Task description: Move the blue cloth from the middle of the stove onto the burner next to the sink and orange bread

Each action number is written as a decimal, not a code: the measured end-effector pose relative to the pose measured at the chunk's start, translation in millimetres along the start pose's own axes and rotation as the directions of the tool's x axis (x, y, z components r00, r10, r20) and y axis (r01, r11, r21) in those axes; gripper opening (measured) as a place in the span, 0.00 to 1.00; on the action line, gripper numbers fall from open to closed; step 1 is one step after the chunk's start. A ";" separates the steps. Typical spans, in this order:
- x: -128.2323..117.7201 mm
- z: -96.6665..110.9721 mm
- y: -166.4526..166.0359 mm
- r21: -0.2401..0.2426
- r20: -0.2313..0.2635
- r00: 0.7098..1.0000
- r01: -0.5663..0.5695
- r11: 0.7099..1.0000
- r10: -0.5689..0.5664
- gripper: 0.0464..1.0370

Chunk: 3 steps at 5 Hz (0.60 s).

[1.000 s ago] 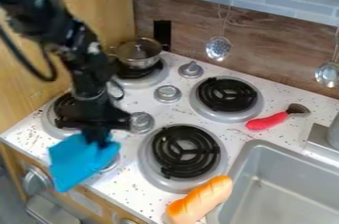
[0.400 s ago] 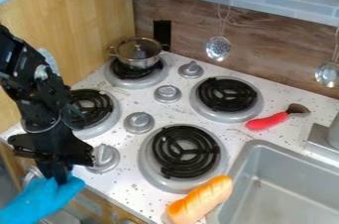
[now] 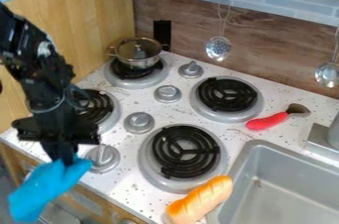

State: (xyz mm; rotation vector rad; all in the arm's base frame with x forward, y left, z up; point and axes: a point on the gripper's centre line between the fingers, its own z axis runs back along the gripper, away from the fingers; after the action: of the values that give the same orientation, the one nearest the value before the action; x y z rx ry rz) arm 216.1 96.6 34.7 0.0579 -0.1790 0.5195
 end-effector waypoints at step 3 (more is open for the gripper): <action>33.3 30.5 -64.6 -0.046 0.018 0.999 -0.032 0.998 0.033 0.04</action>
State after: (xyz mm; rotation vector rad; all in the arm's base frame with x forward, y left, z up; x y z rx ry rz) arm 272.0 53.8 70.2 0.0156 -0.2098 0.5472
